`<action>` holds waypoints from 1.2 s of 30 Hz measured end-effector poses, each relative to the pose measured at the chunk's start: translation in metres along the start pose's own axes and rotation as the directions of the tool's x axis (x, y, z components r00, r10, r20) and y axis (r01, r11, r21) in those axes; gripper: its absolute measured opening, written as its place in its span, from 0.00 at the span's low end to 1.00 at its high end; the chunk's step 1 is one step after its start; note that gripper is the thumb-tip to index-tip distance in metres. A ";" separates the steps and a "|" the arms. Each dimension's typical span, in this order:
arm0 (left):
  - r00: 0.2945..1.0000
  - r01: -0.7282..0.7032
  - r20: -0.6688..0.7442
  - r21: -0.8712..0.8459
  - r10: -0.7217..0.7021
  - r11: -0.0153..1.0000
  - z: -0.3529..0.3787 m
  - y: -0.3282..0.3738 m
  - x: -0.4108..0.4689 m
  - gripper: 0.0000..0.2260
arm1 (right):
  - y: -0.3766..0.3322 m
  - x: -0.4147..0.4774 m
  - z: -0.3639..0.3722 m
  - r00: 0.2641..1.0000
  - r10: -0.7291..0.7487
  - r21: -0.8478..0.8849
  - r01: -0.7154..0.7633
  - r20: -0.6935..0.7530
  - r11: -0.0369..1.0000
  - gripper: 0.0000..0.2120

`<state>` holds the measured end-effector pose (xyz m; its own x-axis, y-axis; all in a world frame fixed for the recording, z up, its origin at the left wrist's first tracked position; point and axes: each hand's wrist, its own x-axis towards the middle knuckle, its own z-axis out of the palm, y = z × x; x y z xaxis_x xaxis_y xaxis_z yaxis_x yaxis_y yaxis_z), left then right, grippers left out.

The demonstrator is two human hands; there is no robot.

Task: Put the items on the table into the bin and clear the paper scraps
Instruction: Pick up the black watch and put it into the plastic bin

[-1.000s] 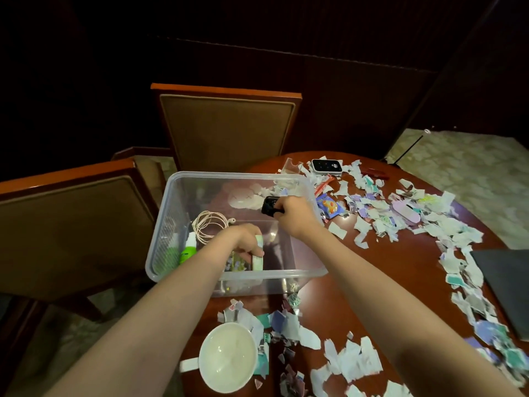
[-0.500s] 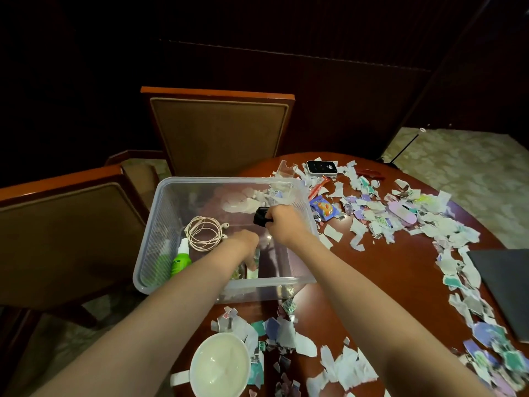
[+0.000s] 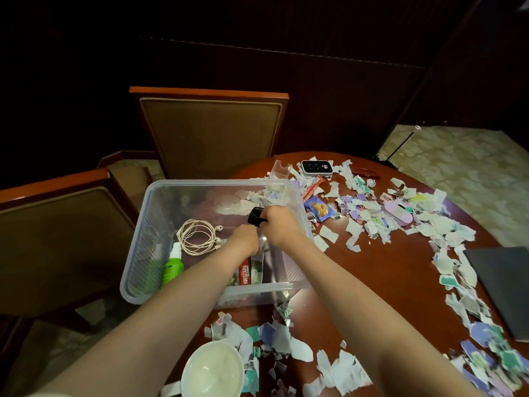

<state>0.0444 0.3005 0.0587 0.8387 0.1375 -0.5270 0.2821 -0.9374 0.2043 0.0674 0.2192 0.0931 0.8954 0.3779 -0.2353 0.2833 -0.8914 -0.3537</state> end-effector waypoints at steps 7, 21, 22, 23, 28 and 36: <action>0.998 -0.013 0.069 -0.028 0.015 1.000 -0.010 -0.015 -0.002 0.17 | -0.001 0.005 0.005 1.000 0.008 -0.014 -0.008 0.016 1.000 0.12; 0.967 0.196 0.188 -0.131 -0.169 0.972 -0.057 -0.100 -0.021 0.10 | -0.072 0.010 0.031 0.905 -0.261 0.018 0.271 0.335 0.962 0.10; 0.970 0.184 0.175 -0.074 -0.169 0.980 -0.056 -0.100 -0.021 0.13 | -0.077 0.010 0.033 0.890 -0.274 0.011 0.290 0.365 0.957 0.11; 0.979 0.168 0.120 -0.022 -0.165 0.985 -0.056 -0.100 -0.022 0.14 | -0.082 0.010 0.035 0.880 -0.287 -0.009 0.313 0.379 0.950 0.12; 0.989 0.149 -0.009 0.099 -0.149 0.984 -0.050 -0.107 -0.020 0.14 | -0.095 0.011 0.047 0.886 -0.346 -0.090 0.389 0.310 0.917 0.16; 0.987 0.162 -0.005 0.059 -0.162 0.985 -0.051 -0.118 -0.017 0.15 | -0.106 0.027 0.072 0.926 -0.299 -0.126 0.334 0.231 0.934 0.16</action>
<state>0.0210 0.4248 0.0860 0.7843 0.2894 -0.5488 0.3866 -0.9198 0.0674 0.0367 0.3416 0.0590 0.6648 0.6746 -0.3210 0.6067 -0.7382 -0.2949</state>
